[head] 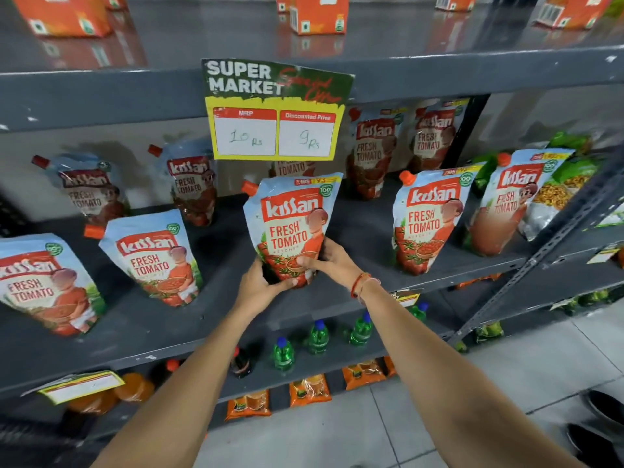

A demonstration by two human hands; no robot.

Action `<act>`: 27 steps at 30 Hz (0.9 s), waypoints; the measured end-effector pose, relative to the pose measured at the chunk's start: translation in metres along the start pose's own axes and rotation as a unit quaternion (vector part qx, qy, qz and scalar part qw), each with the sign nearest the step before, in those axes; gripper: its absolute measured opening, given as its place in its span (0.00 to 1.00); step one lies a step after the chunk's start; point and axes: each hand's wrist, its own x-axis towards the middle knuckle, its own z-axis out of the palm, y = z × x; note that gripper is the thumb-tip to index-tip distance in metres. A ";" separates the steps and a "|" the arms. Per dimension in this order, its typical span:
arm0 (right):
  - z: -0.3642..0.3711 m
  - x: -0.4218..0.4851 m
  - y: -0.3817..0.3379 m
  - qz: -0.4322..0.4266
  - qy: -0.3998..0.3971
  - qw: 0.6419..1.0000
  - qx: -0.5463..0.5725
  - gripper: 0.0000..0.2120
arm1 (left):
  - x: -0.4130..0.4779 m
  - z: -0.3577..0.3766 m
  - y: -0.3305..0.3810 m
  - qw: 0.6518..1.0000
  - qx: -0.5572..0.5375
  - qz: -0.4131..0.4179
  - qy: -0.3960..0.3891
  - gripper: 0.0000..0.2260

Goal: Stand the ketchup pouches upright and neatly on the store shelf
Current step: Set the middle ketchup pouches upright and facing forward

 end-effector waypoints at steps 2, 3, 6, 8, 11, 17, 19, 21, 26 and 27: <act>-0.001 -0.004 0.004 -0.006 0.015 1.000 -0.004 0.37 | -0.001 0.002 0.001 1.000 0.002 -0.001 0.000 0.35; -0.004 -0.007 0.006 -0.010 0.024 1.000 -0.005 0.34 | -0.002 0.005 0.002 1.000 0.004 -0.002 -0.004 0.35; -0.013 -0.016 0.013 -0.022 0.054 0.998 -0.012 0.26 | -0.006 0.016 0.007 1.000 0.011 -0.001 -0.015 0.34; -0.019 -0.023 0.016 -0.026 0.072 0.997 -0.007 0.22 | -0.007 0.025 0.012 1.000 0.008 -0.005 -0.020 0.34; -0.025 -0.034 0.023 -0.026 0.091 0.995 0.002 0.21 | -0.013 0.036 0.015 1.000 0.007 -0.007 -0.025 0.33; -0.026 -0.043 0.029 -0.030 0.111 0.993 0.006 0.26 | -0.015 0.044 0.016 1.000 0.002 -0.014 -0.027 0.33; -0.024 -0.044 0.030 -0.028 0.119 0.993 0.002 0.25 | -0.015 0.044 0.016 0.999 0.004 -0.013 -0.030 0.33; -0.021 -0.046 0.029 -0.025 0.135 0.990 -0.004 0.19 | -0.015 0.045 0.016 0.999 0.002 -0.012 -0.038 0.32; -0.020 -0.052 0.026 -0.038 0.171 0.984 -0.005 0.16 | -0.016 0.049 0.022 0.999 0.010 -0.006 -0.039 0.32; -0.020 -0.053 0.028 -0.043 0.176 0.983 -0.004 0.17 | -0.017 0.049 0.022 0.999 0.013 -0.004 -0.037 0.32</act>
